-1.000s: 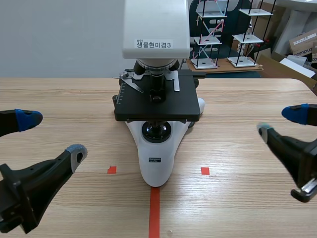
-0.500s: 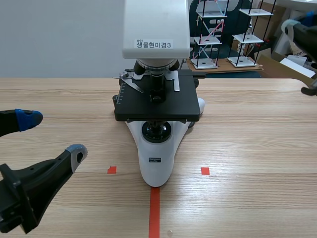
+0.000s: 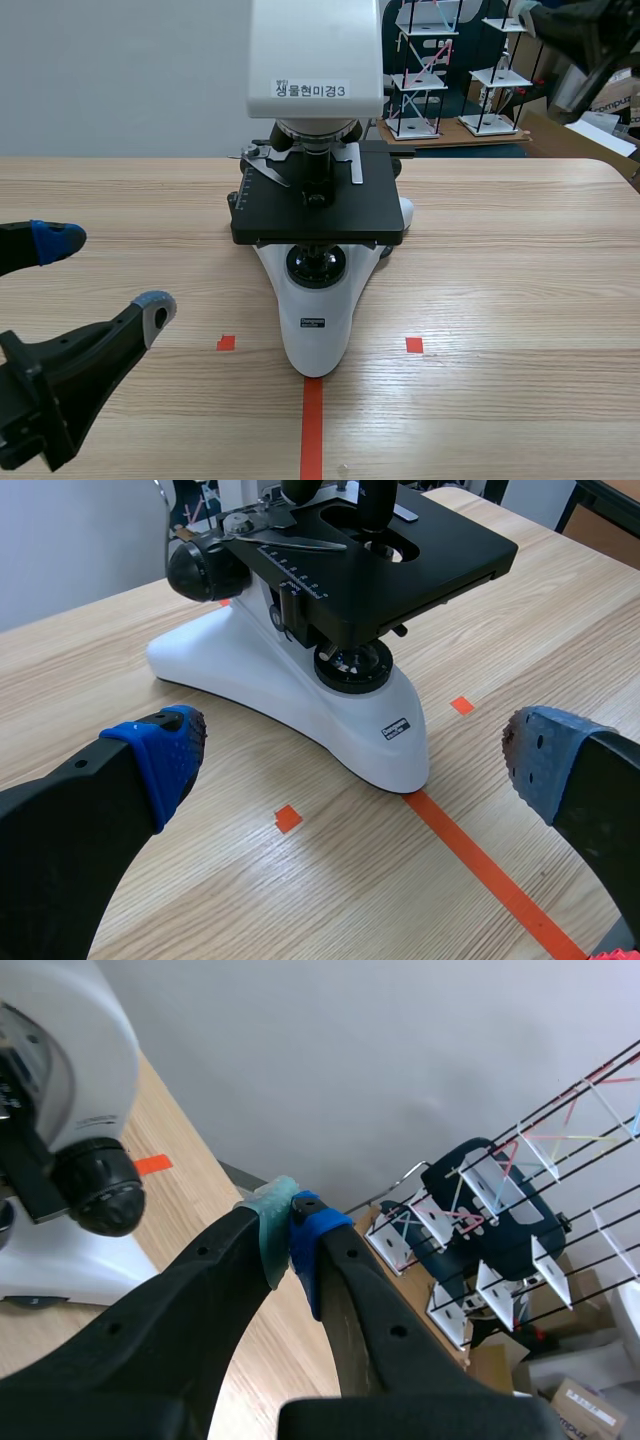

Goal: Point at the coarse focus knob

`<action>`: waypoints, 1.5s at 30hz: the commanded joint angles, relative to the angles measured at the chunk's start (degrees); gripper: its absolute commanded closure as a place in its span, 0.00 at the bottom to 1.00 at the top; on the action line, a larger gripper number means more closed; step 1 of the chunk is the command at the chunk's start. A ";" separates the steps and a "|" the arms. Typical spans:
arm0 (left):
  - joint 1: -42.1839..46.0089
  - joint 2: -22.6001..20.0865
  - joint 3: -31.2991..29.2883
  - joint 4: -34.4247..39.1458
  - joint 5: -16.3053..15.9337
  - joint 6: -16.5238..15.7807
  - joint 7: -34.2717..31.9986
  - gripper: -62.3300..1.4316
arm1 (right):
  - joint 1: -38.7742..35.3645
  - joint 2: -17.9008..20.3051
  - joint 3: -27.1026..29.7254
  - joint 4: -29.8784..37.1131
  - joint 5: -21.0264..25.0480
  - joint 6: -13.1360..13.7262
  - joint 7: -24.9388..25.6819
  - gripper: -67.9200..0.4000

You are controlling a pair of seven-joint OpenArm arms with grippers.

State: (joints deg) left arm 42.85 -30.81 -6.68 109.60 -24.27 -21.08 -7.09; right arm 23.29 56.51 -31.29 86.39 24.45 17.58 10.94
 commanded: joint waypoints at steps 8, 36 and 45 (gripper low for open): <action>-0.20 0.15 -0.42 0.66 -0.37 -0.04 -0.98 0.00 | 15.82 -5.86 -13.92 -6.80 -0.94 -0.42 -5.77 0.97; -0.20 0.17 -0.42 0.66 -0.37 -0.04 -0.98 0.00 | 21.49 -11.78 -22.10 -12.59 -0.85 1.79 -8.31 0.97; -0.20 0.17 -0.42 0.66 -0.37 -0.04 -0.98 0.00 | 21.49 -11.78 -22.10 -12.59 -0.85 2.01 -8.50 0.97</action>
State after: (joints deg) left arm 42.85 -30.81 -6.68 109.60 -24.27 -21.08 -7.11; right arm 43.59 44.29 -54.04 73.28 23.18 19.97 2.24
